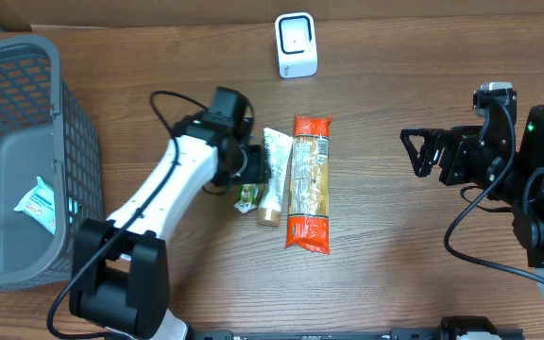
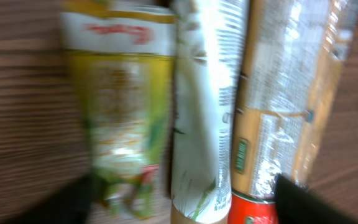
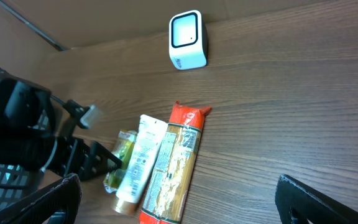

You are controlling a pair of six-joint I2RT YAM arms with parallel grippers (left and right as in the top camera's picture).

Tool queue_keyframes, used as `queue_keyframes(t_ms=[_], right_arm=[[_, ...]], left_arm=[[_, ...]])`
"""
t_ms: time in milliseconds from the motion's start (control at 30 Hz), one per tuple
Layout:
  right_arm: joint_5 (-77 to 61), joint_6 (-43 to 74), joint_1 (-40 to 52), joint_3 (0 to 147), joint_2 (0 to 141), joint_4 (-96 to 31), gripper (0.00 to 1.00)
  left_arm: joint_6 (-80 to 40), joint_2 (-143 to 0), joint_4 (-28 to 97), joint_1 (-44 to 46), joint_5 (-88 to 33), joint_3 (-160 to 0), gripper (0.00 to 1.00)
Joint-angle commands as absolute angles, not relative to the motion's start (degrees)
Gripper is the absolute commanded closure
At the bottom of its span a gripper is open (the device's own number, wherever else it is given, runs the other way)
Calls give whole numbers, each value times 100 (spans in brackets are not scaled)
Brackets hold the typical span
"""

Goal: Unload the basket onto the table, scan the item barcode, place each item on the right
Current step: 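Carry the green tea pouch left of the conditioner and release, then return the left gripper to the basket and grasp the mint Zappy wipes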

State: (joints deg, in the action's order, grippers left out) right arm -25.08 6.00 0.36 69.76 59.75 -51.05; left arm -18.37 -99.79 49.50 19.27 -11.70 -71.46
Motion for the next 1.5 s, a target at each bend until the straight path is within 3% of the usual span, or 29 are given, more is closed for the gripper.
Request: queue_keyframes(t_ms=[0,167,500,767,1067,1200,1467], right_arm=[[-2512,617,3,7153,5959,-5083,0],[-2512,617,3,7153,5959,-5083,0],[-2512,617,3,7153,5959,-5083,0],[-2512,617,3,7153,5959,-5083,0],[-2512,617,3,7153,5959,-5083,0],[-2512,617,3,7153,5959,-5083,0],[-2512,617,5,7153,5959,-5083,0]], left_arm=[[-1953,-9961,4991,2134,-1120,-7155,0],[-1944,-9885,5693,1977,-810,-7887,1],[-1931,-9518,7231,952,-869,-11233,0],[-1935,-9273,8567,-814,-823,-13163,0],[-2469,-9032,8897,-3454,-440,-13085,0],[-2600,-9107,8661,-3951,-438,-12470,0],[-2657,-9161,7341,-4097,-375,-10637,0]])
